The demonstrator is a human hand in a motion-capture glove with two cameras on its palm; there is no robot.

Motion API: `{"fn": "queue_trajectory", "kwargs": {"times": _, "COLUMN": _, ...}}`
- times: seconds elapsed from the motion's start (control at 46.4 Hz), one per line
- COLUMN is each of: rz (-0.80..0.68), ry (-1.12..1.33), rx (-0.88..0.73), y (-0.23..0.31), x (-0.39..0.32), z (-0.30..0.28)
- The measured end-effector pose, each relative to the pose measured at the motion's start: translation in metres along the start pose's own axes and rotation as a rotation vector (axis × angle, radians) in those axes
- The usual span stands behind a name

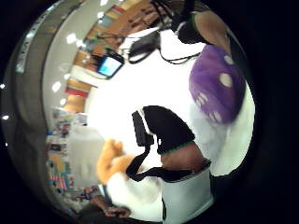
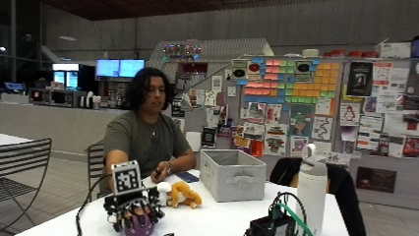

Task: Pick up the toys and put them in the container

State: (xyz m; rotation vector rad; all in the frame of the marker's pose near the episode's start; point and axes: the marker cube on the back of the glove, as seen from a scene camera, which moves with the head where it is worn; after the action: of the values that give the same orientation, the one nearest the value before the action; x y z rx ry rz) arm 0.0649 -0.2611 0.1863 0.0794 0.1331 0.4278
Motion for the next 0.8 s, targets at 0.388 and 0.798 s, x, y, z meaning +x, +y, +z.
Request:
{"fn": "queue_trajectory", "kwargs": {"times": 0.388, "rz": -0.239, "ry": 0.101, "rx": 0.287, "y": 0.013, "x": -0.006, "z": 0.009}}
{"fn": "queue_trajectory", "kwargs": {"times": 0.798, "rz": -0.867, "ry": -0.75, "rx": 0.528, "y": 0.237, "x": -0.224, "z": -0.278}}
